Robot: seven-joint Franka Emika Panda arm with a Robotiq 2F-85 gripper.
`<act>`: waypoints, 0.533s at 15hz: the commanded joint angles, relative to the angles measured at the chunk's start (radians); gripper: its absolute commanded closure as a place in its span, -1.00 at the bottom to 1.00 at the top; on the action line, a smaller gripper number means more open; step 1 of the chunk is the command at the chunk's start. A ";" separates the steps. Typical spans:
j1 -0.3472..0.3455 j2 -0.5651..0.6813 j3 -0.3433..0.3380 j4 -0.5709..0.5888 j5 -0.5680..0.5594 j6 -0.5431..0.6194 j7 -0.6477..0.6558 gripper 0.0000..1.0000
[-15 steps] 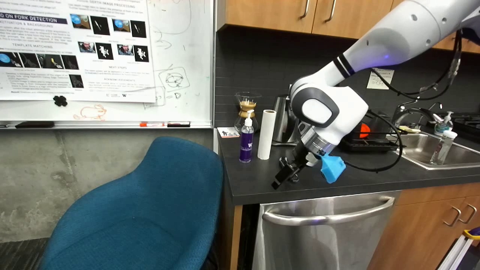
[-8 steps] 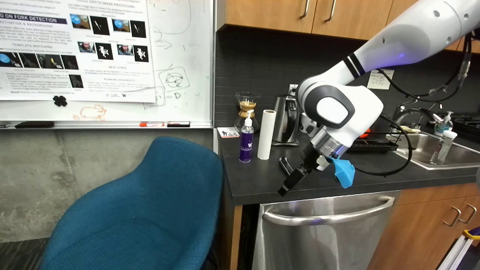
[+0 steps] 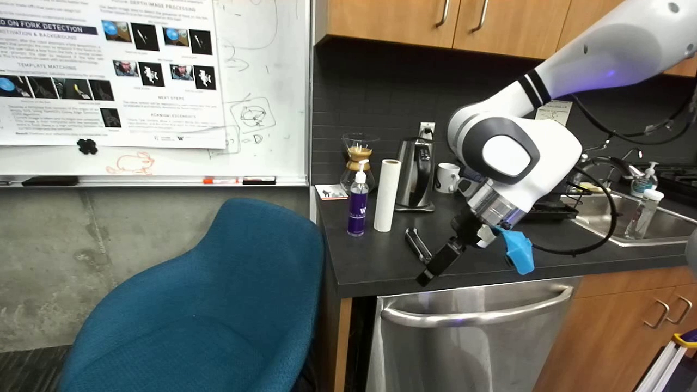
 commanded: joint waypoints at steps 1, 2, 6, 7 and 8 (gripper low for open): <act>-0.121 0.040 0.154 -0.021 -0.049 0.009 0.000 -1.00; -0.145 0.047 0.190 -0.022 -0.055 0.010 0.000 -1.00; -0.194 0.102 0.317 -0.034 -0.123 0.010 0.000 -1.00; -0.192 0.112 0.335 -0.036 -0.136 0.010 0.000 -1.00; -0.187 0.121 0.356 -0.041 -0.169 0.010 0.000 -1.00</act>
